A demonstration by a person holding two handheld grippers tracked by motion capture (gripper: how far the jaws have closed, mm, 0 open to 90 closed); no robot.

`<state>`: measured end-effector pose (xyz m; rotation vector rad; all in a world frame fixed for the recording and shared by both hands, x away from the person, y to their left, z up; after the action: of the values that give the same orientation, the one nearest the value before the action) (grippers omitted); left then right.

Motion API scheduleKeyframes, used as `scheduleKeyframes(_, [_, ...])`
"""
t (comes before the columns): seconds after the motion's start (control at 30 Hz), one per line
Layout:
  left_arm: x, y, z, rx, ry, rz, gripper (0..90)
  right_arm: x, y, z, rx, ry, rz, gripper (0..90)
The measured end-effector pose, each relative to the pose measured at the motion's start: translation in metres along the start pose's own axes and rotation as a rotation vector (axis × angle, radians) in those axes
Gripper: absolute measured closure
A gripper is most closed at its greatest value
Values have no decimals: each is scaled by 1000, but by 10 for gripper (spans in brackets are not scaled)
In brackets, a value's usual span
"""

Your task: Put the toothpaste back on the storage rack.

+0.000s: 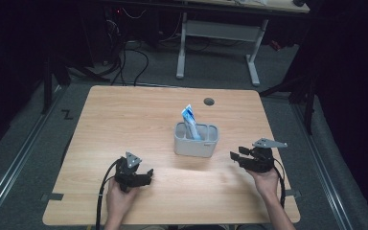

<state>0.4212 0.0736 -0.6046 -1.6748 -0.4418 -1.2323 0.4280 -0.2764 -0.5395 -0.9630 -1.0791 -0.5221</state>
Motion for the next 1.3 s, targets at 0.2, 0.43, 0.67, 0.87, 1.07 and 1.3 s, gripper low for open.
scheduleKeyframes(0.2, [0,0,0,0,0,0,173,-6,4,-1,-13,-15,10,485])
scheduleKeyframes(0.43, [0,0,0,0,0,0,173,-16,10,-4,-35,-54,29,485])
scheduleKeyframes(0.67, [0,0,0,0,0,0,173,-22,15,-5,-47,-74,48,483])
scheduleKeyframes(0.87, [0,0,0,0,0,0,173,-26,21,-4,-46,-75,59,484])
scheduleKeyframes(1.07, [0,0,0,0,0,0,173,-29,25,-4,-51,-79,62,482])
scheduleKeyframes(1.3, [0,0,0,0,0,0,173,-35,30,-7,-66,-68,65,480])
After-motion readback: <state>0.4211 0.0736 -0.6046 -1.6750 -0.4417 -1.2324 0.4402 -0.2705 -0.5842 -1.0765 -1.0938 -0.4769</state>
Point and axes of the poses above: each handheld gripper's, and its own axes: y roughly forward along the jaws, x roughly out of its top, z roughly to its left, the point moved 10 cm from there along y, roughly forward along the jaws, and after that the axes turned 14 degrees about -z, right-handed, at the moved point
